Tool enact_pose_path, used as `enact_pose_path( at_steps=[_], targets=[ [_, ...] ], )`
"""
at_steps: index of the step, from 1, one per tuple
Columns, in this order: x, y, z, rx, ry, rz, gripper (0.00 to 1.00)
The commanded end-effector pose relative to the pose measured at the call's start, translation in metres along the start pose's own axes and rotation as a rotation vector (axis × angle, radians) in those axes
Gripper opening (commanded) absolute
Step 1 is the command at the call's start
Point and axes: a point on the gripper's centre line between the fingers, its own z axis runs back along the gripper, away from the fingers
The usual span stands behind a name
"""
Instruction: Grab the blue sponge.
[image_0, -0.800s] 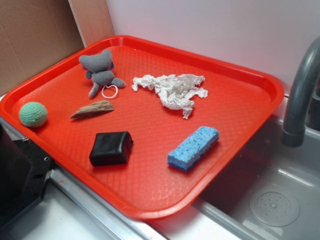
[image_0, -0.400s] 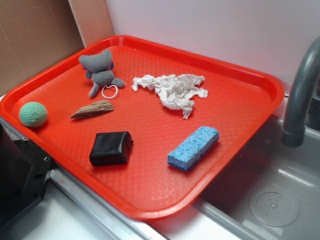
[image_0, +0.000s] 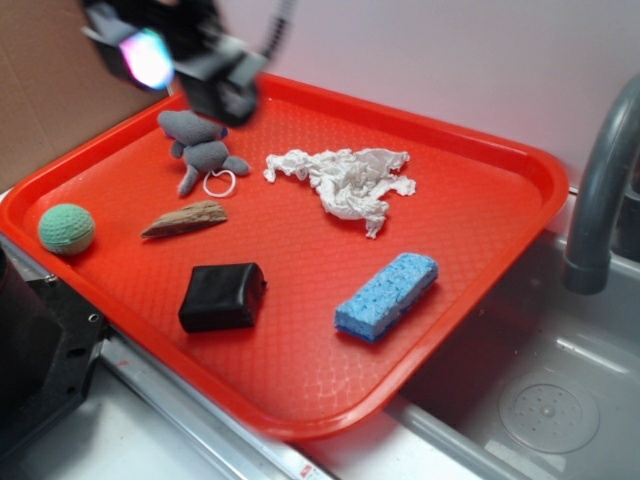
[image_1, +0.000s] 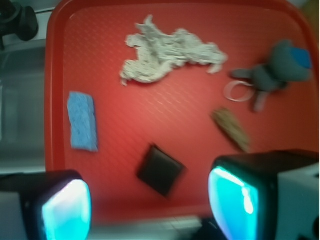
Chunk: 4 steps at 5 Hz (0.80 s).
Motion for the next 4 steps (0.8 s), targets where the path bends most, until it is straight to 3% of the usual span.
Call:
enact_pose_path(
  at_steps=[1,2,3,4],
  targets=[
    [0.010,-0.017,-0.024,-0.005,-0.031,-0.019,1.00],
    [0.010,-0.017,-0.024,-0.005,-0.031,-0.019,1.00],
    [0.021,-0.040,-0.075,0.029,0.029,-0.064,1.00],
    [0.031,-0.060,-0.102,0.051,0.020,-0.146,1.00]
  ],
)
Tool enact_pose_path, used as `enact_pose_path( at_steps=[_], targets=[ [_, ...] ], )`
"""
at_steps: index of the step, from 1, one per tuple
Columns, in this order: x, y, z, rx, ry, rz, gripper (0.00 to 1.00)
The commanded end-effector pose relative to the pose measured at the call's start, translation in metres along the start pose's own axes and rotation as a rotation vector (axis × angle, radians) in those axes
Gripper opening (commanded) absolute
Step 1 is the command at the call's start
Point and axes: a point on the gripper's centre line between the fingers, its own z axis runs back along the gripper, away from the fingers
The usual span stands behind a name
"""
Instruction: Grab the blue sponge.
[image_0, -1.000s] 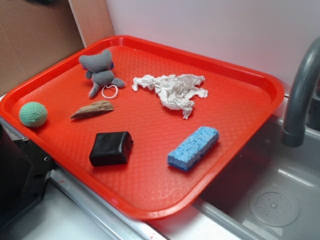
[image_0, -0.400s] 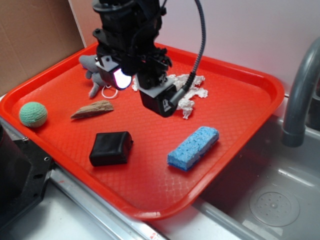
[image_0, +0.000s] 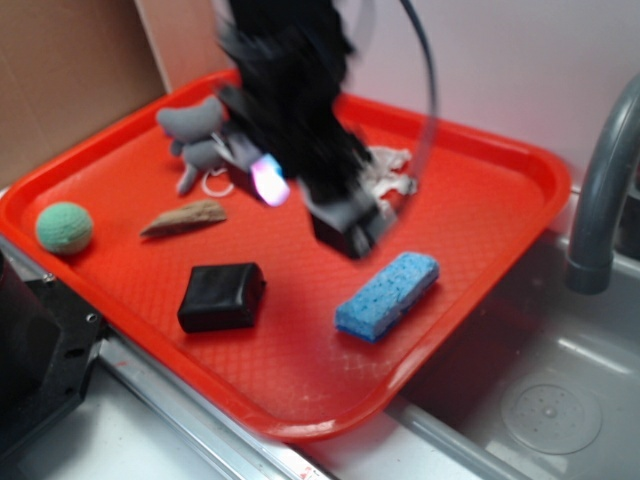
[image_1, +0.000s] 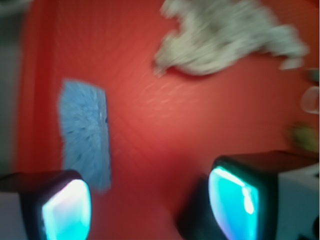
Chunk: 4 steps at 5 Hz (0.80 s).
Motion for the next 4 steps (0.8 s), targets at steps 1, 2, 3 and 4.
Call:
enact_pose_path(
  at_steps=[1,2,3,4],
  targets=[
    [0.017,-0.037,-0.034,-0.012,-0.028,-0.126,1.00],
    [0.023,-0.022,-0.018,-0.008,-0.037,-0.093,0.00],
    [0.013,0.007,-0.008,-0.005,-0.028,-0.042,0.00],
    [-0.004,0.054,0.015,-0.036,-0.005,0.076,0.00]
  ],
)
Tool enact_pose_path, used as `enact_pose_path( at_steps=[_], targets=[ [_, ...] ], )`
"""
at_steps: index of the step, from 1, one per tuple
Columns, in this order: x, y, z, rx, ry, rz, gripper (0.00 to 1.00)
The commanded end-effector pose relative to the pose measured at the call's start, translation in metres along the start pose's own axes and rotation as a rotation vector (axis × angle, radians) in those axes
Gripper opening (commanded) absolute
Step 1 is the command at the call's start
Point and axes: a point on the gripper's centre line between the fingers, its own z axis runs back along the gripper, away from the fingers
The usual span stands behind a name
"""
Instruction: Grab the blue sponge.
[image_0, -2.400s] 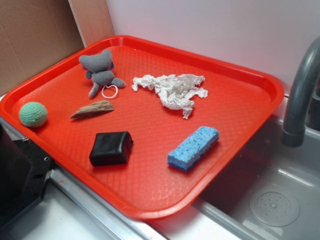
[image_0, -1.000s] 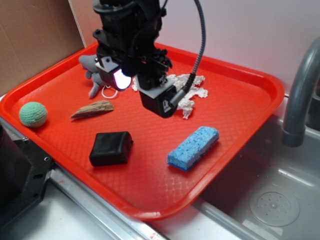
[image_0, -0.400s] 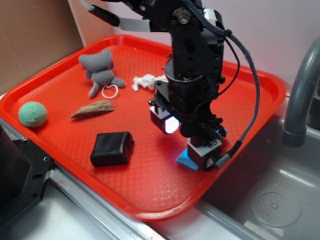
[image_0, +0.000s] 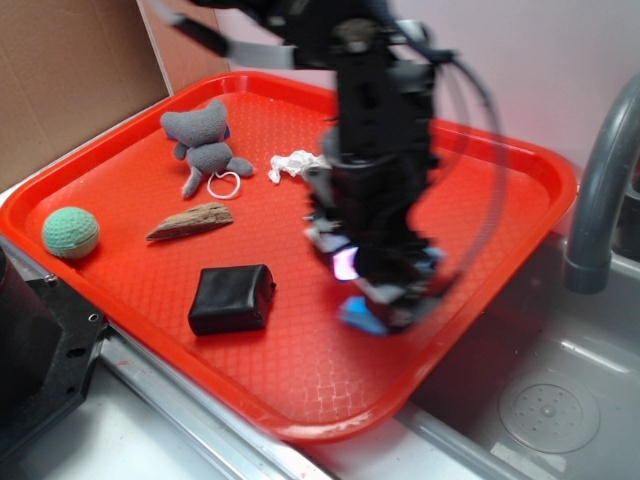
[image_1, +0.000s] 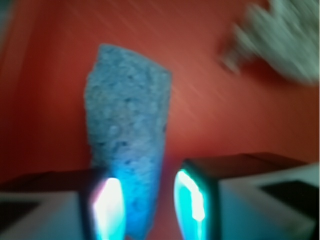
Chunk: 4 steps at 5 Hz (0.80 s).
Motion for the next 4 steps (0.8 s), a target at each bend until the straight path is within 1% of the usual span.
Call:
enact_pose_path(
  at_steps=[1,2,3,4],
  targets=[
    [-0.029,0.063,0.052,-0.018,-0.050,0.166,0.00],
    [-0.016,0.044,0.073,-0.073,-0.174,0.087,1.00],
    [-0.007,0.022,0.055,-0.113,-0.198,0.014,1.00],
    [-0.007,0.008,0.023,-0.118,-0.156,-0.014,1.00]
  ],
)
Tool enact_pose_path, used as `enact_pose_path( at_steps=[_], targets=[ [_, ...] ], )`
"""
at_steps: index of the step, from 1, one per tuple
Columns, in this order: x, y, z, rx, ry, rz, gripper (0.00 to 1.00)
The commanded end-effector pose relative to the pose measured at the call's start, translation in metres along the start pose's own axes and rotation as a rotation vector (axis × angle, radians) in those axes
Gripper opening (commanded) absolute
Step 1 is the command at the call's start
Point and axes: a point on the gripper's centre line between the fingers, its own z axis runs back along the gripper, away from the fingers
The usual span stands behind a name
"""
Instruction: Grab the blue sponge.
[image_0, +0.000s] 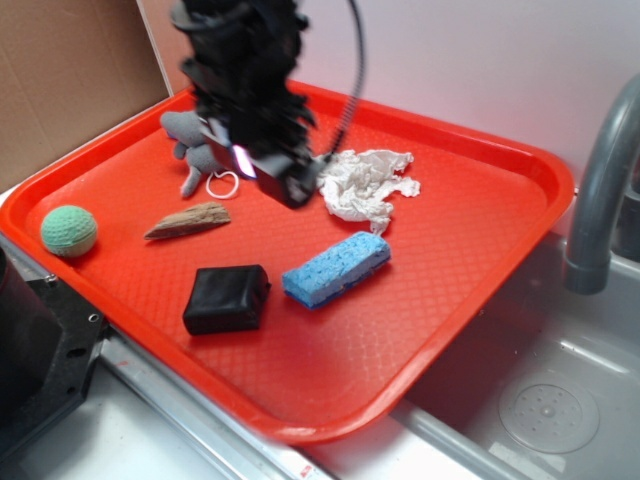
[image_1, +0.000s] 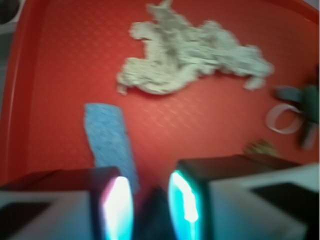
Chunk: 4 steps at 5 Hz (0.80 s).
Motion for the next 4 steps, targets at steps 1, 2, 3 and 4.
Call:
enact_pose_path(
  at_steps=[1,2,3,4],
  targets=[
    [-0.017,-0.007,-0.056,-0.017,0.061,-0.007,1.00],
    [-0.024,-0.006,-0.080,-0.002,0.115,0.010,1.00],
    [-0.026,0.001,-0.063,0.009,0.087,0.055,0.00],
    [-0.055,0.031,-0.017,0.004,0.015,0.091,0.00]
  ],
)
